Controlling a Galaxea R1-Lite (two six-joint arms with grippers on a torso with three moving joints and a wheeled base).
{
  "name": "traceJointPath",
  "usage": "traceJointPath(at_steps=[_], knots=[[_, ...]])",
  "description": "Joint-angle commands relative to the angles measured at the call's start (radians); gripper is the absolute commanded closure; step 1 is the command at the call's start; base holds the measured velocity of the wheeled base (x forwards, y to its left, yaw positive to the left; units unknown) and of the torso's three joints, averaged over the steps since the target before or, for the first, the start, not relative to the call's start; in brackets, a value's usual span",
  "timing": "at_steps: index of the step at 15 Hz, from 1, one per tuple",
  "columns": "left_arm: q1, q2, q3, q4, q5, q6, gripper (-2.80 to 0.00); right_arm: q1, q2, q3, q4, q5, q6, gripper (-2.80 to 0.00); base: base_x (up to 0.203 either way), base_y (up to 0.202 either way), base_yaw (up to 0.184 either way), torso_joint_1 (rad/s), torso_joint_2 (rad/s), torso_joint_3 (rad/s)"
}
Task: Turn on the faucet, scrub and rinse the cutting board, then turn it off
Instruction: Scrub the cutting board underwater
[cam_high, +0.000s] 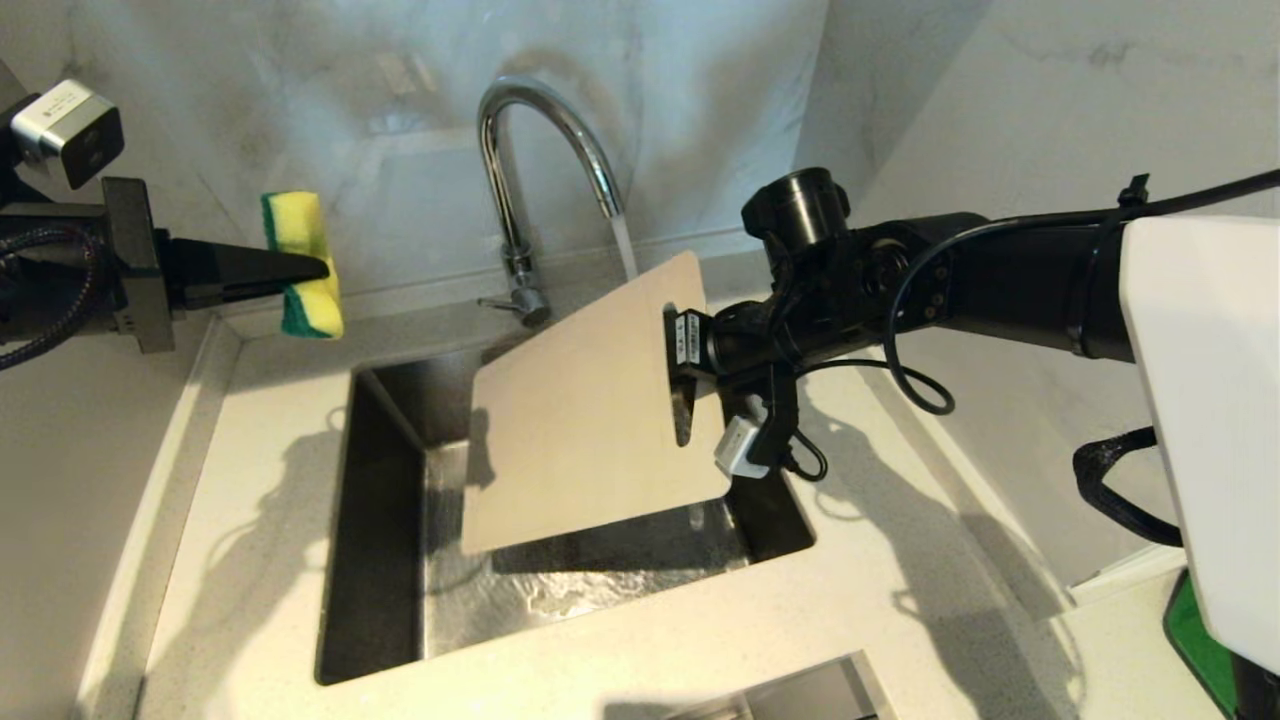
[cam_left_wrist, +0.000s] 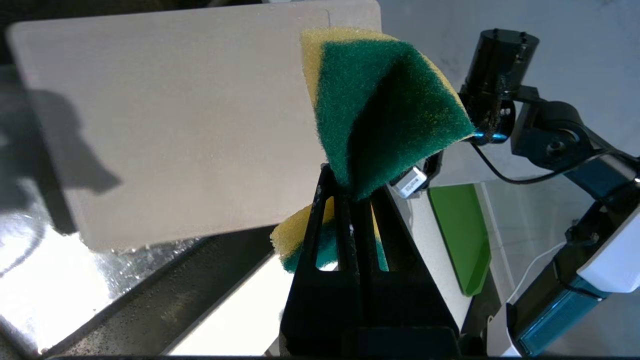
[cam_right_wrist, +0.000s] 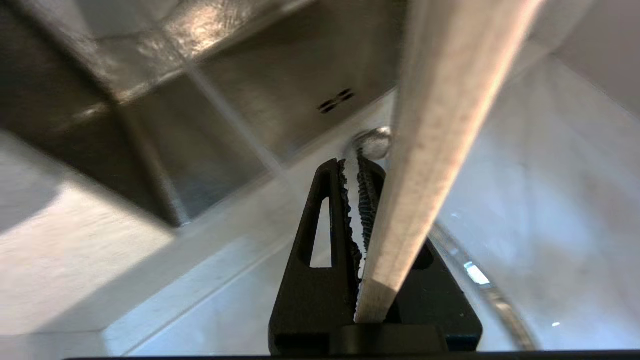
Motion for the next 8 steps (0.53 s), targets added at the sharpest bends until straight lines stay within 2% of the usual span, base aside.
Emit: traceJointPath(at_steps=[1, 8], knots=[[-0.002, -0.001, 0.0, 0.001, -0.003, -0.003, 0.0, -0.017, 0.014, 0.0, 0.0, 0.005, -0.015, 0.0, 0.0, 0.0, 0.0, 0.0, 0.0, 0.0], [-0.002, -0.005, 0.0, 0.002, -0.004, -0.003, 0.0, -0.032, 0.045, 0.0, -0.096, 0.039, -0.015, 0.0, 0.0, 0.0, 0.0, 0.0, 0.0, 0.0]])
